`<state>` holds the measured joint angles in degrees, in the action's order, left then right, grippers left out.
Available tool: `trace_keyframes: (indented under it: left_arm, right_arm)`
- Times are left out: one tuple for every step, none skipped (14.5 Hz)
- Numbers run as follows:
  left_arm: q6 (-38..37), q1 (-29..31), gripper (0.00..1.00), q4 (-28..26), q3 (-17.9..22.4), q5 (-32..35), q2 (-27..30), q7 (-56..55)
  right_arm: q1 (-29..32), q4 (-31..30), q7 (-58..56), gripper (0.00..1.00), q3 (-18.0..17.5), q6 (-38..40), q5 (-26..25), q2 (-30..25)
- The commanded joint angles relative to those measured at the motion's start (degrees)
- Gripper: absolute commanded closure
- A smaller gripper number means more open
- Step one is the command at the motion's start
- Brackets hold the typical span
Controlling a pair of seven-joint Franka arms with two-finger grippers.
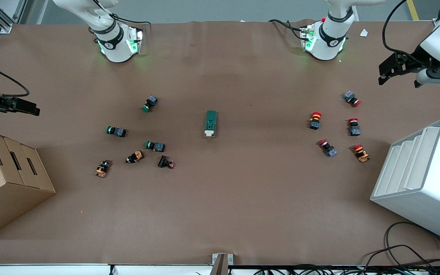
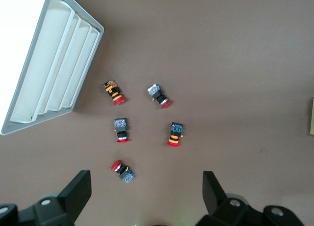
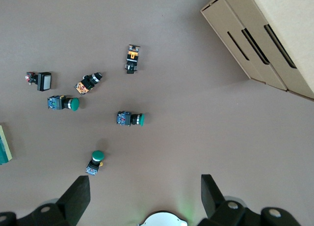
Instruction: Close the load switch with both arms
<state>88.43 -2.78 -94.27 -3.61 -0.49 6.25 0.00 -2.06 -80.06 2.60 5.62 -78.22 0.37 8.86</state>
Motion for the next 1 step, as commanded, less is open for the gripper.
trace_keyframes:
  left_arm:
    - [-1.86,-0.21,0.00,3.13,0.09,0.14,-1.68,-0.17]
  right_arm:
    - [0.13,-4.74,0.74,0.00,-0.35,-0.53,-0.11,-5.68]
